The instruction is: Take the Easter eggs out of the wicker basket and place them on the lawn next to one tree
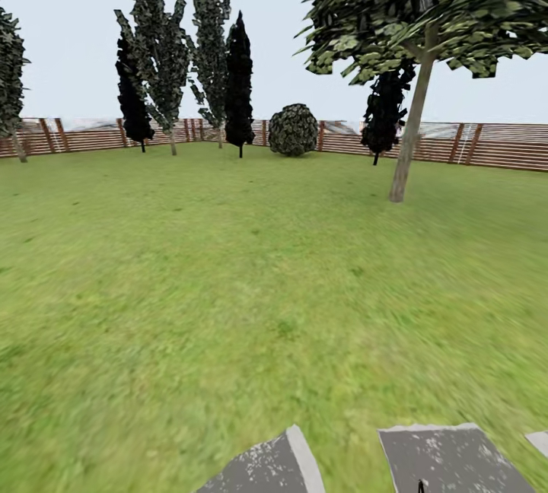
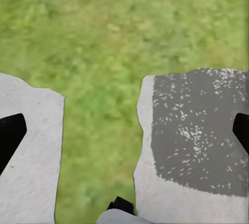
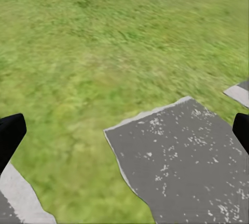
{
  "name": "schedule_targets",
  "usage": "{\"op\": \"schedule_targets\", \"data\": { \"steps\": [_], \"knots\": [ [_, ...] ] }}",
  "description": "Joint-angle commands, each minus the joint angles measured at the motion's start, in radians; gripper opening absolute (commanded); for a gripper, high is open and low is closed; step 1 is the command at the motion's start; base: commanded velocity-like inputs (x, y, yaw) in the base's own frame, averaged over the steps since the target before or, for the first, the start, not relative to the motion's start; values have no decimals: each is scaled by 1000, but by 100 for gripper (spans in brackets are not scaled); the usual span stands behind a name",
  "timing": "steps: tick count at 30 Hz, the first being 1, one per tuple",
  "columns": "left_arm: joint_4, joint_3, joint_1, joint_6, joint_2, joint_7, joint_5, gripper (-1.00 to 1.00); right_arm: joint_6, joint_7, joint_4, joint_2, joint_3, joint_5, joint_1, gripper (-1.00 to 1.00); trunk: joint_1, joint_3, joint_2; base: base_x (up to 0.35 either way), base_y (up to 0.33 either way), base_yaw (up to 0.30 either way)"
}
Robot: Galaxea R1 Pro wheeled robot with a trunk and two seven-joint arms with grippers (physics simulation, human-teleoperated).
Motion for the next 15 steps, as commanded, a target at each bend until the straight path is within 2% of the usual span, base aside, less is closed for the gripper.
{"op": "schedule_targets", "data": {
  "steps": [1, 5, 15],
  "knots": [
    [1, -4, 0, -3, 0, -1, 8, 100, -2, 1, 1, 0, -2, -1, 0, 100, 1, 0, 0, 322, -22, 21],
    [1, -4, -1, -3, 0, -1, 8, 100, -2, 1, 1, 0, -3, -2, 0, 100, 1, 0, 0, 325, -7, 147],
    [1, -4, -1, -3, 0, -1, 8, 100, -1, 1, 1, 0, -3, -2, 0, 100, 1, 0, 0, 326, -1, 250]
  ]
}}
